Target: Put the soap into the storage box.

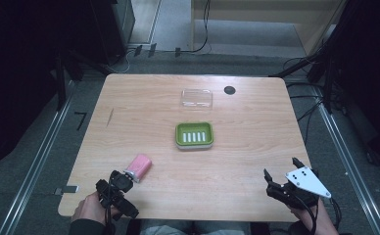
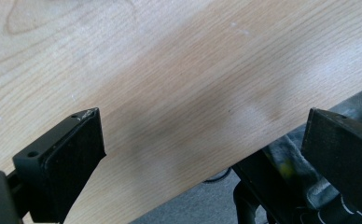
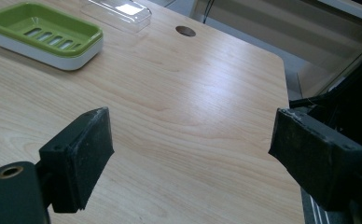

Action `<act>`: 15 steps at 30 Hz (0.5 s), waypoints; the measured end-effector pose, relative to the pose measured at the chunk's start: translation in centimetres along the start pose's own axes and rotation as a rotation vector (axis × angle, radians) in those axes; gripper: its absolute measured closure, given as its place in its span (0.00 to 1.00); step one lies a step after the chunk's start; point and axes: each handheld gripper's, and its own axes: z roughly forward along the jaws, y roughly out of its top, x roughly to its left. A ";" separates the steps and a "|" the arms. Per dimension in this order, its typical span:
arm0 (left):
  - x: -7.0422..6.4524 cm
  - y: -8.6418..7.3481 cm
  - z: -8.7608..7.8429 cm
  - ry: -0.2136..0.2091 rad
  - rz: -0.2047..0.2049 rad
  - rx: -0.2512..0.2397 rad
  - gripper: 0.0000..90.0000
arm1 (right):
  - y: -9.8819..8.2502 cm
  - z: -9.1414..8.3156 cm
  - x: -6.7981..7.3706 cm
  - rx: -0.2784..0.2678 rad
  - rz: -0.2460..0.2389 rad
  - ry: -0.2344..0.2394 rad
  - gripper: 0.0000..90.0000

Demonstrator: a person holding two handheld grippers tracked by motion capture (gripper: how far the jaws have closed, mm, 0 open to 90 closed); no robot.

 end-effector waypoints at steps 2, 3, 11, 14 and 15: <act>0.0 0.0 -0.1 0.001 0.002 -0.003 0.00 | 0.0 0.0 0.0 -0.001 0.003 0.000 0.15; 0.1 0.1 -0.1 0.002 0.000 -0.018 0.00 | 0.0 0.0 -0.1 -0.004 0.005 -0.004 0.15; 0.2 0.7 -0.5 -0.002 -0.016 -0.099 0.00 | 0.0 0.0 0.0 -0.001 0.001 -0.002 0.15; 0.4 0.9 -0.4 -0.005 -0.018 -0.106 0.00 | 0.1 0.1 0.1 0.000 -0.001 0.000 0.15; 0.5 1.1 -0.3 -0.009 -0.016 -0.114 0.00 | 0.1 0.1 0.1 0.002 -0.005 0.005 0.15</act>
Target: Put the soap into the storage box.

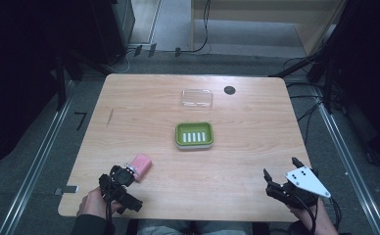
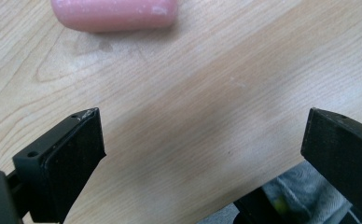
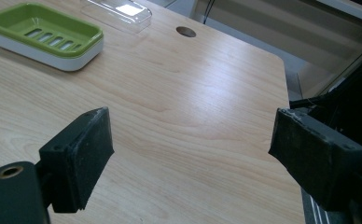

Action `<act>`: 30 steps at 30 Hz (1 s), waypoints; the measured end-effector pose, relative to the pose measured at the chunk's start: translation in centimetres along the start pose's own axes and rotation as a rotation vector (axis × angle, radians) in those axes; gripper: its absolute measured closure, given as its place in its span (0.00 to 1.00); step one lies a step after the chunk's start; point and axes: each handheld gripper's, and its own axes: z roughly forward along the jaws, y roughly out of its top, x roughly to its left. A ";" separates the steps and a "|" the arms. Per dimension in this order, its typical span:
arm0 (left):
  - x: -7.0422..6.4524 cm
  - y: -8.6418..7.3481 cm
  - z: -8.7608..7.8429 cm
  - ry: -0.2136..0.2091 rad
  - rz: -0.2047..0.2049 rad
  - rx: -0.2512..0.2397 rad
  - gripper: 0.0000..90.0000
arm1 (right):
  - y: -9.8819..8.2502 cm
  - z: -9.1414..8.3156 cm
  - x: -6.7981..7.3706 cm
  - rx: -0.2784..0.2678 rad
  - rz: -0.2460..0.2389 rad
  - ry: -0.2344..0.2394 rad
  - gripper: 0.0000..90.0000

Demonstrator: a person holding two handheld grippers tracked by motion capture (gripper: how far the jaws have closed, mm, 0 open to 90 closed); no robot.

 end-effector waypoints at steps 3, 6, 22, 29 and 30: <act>0.1 0.3 0.1 -0.007 0.007 -0.019 0.00 | 0.0 0.1 0.0 0.000 0.000 -0.001 0.15; 0.5 0.8 0.3 -0.021 -0.007 -0.023 0.00 | 0.0 0.0 -0.1 0.000 0.000 -0.001 0.15; 2.1 2.8 0.3 -0.020 -0.061 -0.078 0.00 | -0.1 0.0 -0.1 0.003 0.005 -0.004 0.15; 2.3 3.9 0.6 -0.020 -0.057 -0.066 0.00 | -0.1 -0.1 -0.1 0.003 0.004 -0.002 0.15; 2.4 4.1 0.6 -0.018 -0.052 -0.064 0.00 | -0.1 -0.1 -0.1 0.004 0.004 -0.001 0.15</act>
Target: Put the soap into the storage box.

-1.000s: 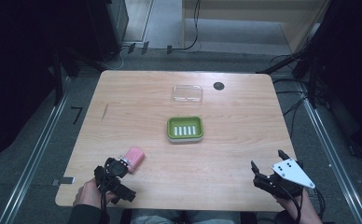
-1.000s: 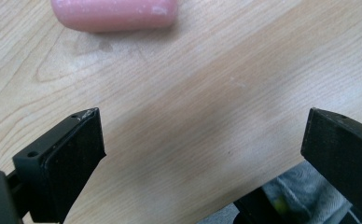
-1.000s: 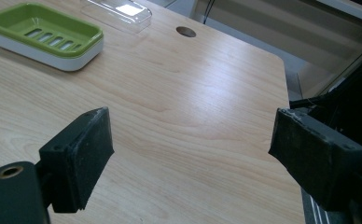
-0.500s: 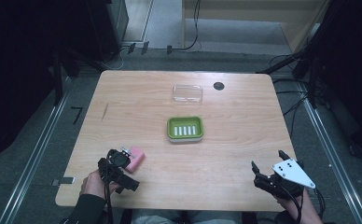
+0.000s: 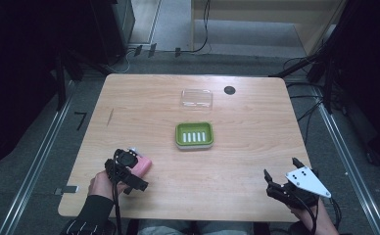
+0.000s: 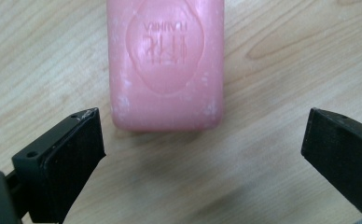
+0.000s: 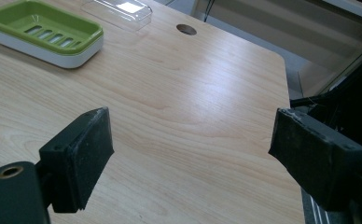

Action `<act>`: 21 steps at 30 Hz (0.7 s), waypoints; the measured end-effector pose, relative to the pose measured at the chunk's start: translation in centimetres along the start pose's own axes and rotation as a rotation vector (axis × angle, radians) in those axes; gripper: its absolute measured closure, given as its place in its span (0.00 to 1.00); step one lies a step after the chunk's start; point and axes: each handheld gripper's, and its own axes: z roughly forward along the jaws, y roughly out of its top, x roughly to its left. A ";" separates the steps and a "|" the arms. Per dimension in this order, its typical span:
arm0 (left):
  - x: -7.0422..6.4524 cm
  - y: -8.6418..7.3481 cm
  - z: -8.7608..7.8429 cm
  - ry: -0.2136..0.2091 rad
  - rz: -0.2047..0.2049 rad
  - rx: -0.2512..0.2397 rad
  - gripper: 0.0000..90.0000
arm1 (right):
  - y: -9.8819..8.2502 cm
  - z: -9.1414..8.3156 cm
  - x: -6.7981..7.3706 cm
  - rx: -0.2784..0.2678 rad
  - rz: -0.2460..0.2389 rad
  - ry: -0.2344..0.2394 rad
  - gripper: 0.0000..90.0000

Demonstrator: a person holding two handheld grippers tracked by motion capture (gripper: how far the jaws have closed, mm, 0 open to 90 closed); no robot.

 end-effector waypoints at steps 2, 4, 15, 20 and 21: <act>0.0 0.3 0.1 -0.001 -0.001 -0.002 0.00 | 0.0 0.0 0.0 0.000 0.000 -0.001 0.15; 0.1 0.6 0.1 -0.002 0.000 -0.003 0.00 | 0.0 0.0 0.0 0.001 -0.001 0.000 0.15; 0.4 1.6 0.3 0.001 0.002 0.006 0.00 | 0.0 0.0 0.0 0.000 0.000 -0.001 0.15; 0.4 1.9 0.5 0.003 0.009 0.009 0.00 | 0.0 0.0 0.0 0.000 0.000 0.000 0.15; 0.5 2.0 0.6 0.001 0.006 0.017 0.00 | 0.0 0.0 0.0 0.000 0.000 -0.001 0.15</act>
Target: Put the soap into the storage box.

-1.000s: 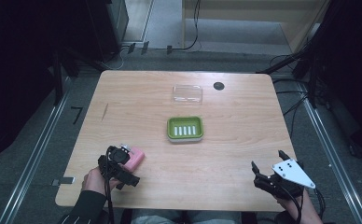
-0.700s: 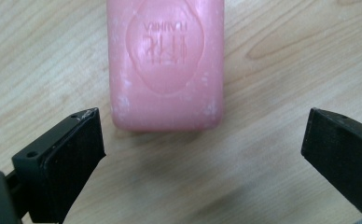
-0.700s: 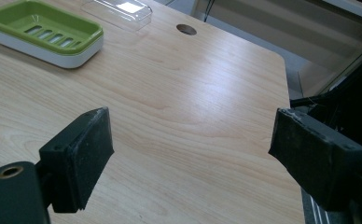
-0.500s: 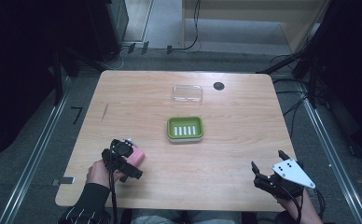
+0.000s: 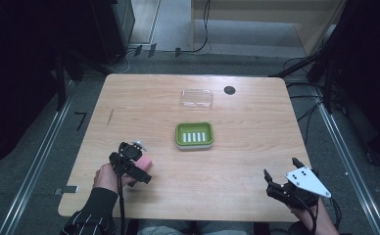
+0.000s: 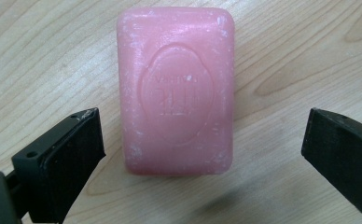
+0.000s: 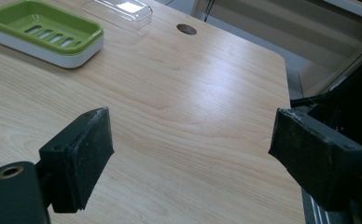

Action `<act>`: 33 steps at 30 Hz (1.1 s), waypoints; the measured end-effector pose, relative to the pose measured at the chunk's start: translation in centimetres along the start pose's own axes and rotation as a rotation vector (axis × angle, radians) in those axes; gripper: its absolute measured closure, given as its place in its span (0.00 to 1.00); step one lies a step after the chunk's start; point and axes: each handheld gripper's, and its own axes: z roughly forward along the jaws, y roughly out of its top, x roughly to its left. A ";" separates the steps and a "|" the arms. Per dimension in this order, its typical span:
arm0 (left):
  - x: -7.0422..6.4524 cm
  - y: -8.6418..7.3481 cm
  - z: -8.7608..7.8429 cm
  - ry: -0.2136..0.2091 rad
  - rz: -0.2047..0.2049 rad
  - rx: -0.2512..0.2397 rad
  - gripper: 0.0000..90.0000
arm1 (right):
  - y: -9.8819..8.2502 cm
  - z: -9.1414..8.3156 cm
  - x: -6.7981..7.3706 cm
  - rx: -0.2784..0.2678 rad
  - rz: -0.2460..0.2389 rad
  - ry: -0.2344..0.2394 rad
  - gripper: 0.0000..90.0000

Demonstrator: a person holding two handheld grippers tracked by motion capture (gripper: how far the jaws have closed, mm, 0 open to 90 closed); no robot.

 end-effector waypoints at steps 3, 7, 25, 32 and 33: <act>0.2 0.2 0.1 0.000 0.002 0.000 0.00 | 0.0 0.0 0.0 0.000 -0.001 0.001 0.15; 0.3 0.6 0.1 0.008 -0.002 -0.011 0.06 | 0.0 0.0 0.0 0.000 -0.001 0.001 0.15; 0.5 1.1 0.7 -0.004 0.004 0.010 0.24 | 0.0 0.0 0.0 0.000 -0.001 0.002 0.15; 0.7 1.3 0.9 -0.004 0.013 0.026 0.30 | 0.0 0.0 0.0 0.000 0.000 0.002 0.15; 0.7 1.3 1.0 -0.002 0.014 0.024 0.31 | 0.0 0.0 0.0 0.000 -0.001 0.002 0.15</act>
